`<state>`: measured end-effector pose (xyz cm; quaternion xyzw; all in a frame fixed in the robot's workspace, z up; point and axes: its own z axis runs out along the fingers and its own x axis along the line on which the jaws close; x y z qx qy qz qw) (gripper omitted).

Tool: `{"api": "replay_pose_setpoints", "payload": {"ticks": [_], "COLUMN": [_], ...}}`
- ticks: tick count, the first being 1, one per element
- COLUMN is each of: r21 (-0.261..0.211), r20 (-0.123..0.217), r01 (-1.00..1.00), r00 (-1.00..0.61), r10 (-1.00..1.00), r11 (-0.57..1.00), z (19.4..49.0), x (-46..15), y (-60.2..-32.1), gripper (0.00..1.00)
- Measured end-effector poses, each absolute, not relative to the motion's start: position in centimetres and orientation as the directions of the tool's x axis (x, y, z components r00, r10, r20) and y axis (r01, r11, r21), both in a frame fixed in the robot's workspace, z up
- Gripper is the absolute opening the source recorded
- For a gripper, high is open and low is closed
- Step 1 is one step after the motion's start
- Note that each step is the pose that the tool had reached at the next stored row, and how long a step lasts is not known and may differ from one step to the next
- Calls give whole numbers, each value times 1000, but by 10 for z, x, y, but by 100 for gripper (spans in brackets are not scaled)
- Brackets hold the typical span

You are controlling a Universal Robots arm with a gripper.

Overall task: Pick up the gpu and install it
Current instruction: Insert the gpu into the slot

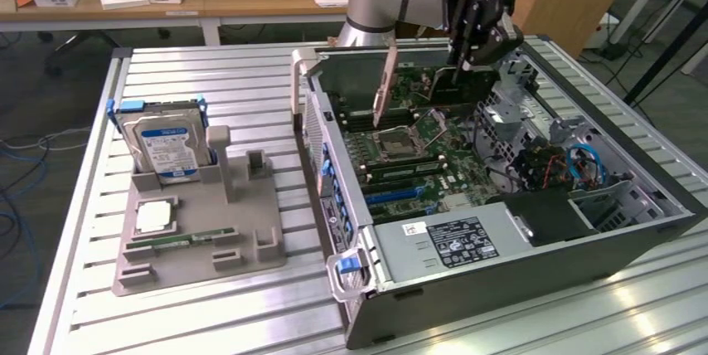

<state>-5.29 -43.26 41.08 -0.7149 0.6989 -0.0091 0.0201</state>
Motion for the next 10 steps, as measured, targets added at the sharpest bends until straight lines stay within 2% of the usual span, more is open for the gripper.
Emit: {"api": "replay_pose_setpoints", "payload": {"ticks": [10], "r21": [-42], "r20": [-15], "r01": [-999], "r00": [23], "r10": [-1000], "r11": [-22], "z": [404], "x": [-53], "y": [-433], "gripper": [26]}}
